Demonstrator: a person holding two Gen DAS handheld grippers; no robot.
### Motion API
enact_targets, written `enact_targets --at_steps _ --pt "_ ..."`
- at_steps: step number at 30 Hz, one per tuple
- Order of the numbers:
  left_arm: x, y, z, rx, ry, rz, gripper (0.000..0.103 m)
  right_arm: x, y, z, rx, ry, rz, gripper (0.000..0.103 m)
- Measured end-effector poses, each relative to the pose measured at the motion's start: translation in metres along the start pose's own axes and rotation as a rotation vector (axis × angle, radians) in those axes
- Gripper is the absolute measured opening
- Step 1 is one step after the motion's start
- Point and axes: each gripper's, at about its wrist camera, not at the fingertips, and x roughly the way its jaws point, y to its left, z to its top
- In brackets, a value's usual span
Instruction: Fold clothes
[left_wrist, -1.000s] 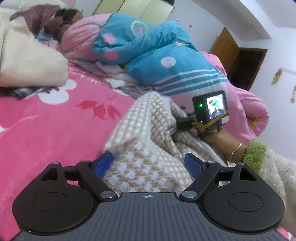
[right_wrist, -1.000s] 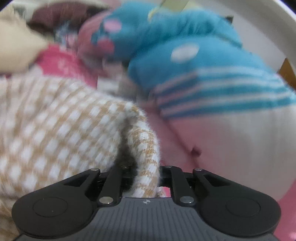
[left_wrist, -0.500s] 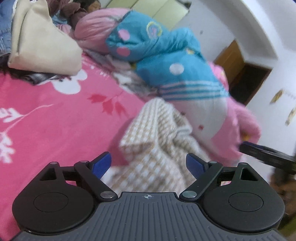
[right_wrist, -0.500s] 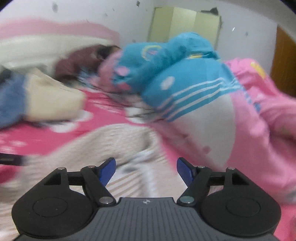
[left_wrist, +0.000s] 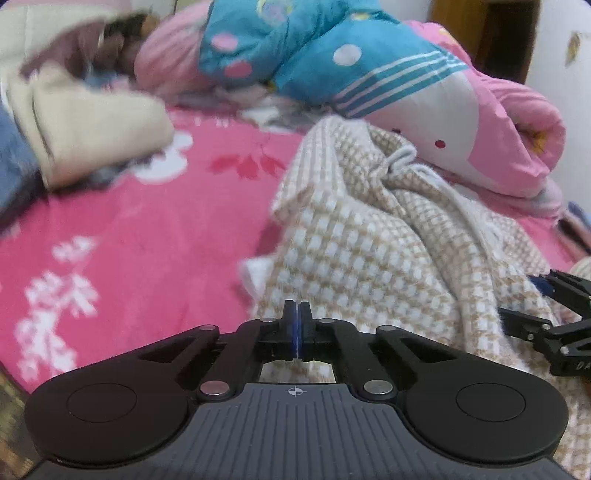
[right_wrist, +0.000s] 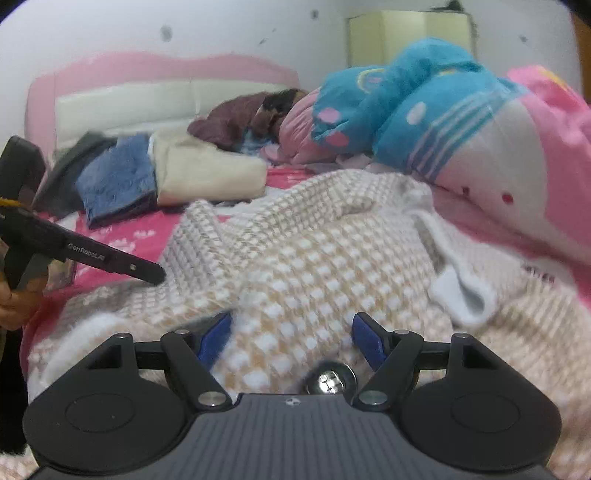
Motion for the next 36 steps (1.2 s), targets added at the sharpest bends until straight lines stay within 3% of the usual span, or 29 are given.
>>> enact_targets --at_steps 5,8,10,12,13,14,16,19,21,23,26,28,33,36 --pt "-0.034 -0.016 0.030 0.143 -0.168 0.126 0.000 -0.007 -0.028 -0.012 0.149 -0.074 0.085 0.075" --pt "-0.027 -0.012 0.052 0.115 -0.110 0.066 0.001 -0.007 -0.027 -0.011 0.147 -0.077 0.084 0.075" --pt "-0.017 -0.007 0.061 0.055 -0.044 -0.003 0.008 -0.007 -0.022 -0.012 0.123 -0.076 0.067 0.075" --pt "0.001 -0.001 0.063 -0.021 0.017 -0.045 0.036 -0.007 -0.018 -0.012 0.101 -0.076 0.051 0.076" --pt "0.009 0.002 0.063 -0.052 0.045 -0.059 0.072 -0.007 -0.016 -0.013 0.092 -0.076 0.046 0.076" --pt "0.018 0.004 0.062 -0.086 0.072 -0.053 0.096 -0.007 -0.015 -0.013 0.089 -0.077 0.044 0.076" --pt "0.034 0.007 0.060 -0.137 0.106 -0.045 0.102 -0.006 -0.015 -0.014 0.089 -0.078 0.045 0.076" --pt "0.056 0.007 0.058 -0.163 0.164 -0.055 0.103 -0.006 -0.015 -0.014 0.088 -0.080 0.045 0.076" --pt "0.067 0.006 0.056 -0.170 0.199 -0.066 0.097 -0.005 -0.014 -0.015 0.079 -0.079 0.042 0.077" --pt "0.074 0.000 0.053 -0.146 0.209 -0.068 0.066 -0.005 -0.012 -0.015 0.068 -0.078 0.035 0.078" --pt "0.073 -0.016 0.055 -0.065 0.223 -0.040 0.039 -0.004 -0.009 -0.015 0.054 -0.076 0.026 0.079" --pt "0.067 -0.027 0.056 0.017 0.222 -0.020 0.029 -0.004 -0.008 -0.015 0.049 -0.076 0.021 0.079" --pt "0.046 -0.044 0.064 0.194 0.152 0.069 0.018 -0.003 -0.006 -0.015 0.036 -0.073 0.012 0.080" --pt "0.034 -0.041 0.076 0.232 0.079 0.148 0.015 -0.003 -0.005 -0.016 0.037 -0.075 0.011 0.080"
